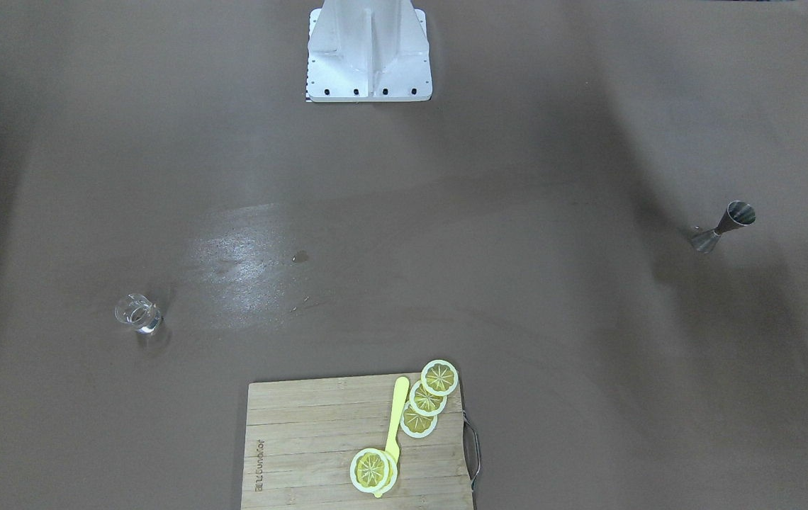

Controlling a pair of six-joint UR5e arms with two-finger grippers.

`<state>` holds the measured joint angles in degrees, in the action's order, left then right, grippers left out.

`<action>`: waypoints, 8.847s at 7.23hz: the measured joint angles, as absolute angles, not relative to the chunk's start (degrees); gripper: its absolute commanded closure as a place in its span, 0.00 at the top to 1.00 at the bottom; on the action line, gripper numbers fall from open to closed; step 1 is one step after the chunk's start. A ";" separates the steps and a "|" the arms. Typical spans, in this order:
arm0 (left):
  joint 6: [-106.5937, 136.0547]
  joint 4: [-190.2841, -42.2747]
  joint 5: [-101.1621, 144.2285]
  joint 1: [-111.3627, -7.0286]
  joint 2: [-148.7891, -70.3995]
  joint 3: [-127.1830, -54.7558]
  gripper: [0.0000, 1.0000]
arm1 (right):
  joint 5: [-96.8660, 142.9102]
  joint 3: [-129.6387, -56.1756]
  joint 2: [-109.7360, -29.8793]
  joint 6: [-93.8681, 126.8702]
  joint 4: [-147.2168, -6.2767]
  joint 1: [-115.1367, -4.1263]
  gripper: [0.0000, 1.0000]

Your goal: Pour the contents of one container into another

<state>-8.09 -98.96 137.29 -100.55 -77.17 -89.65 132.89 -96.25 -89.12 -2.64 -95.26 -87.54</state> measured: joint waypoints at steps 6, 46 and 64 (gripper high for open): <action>-8.09 -99.00 137.20 -100.55 -77.37 -89.10 0.99 | 133.02 -96.12 -89.62 -2.74 -93.63 -87.54 1.00; 28.12 -145.86 133.12 -86.72 -81.18 -89.25 0.99 | 140.38 -61.67 -72.75 -11.13 -6.16 -58.94 0.99; 64.00 -195.84 32.65 -17.12 -56.38 -91.57 0.99 | 139.56 -53.72 -64.53 -13.36 -6.35 -55.54 0.86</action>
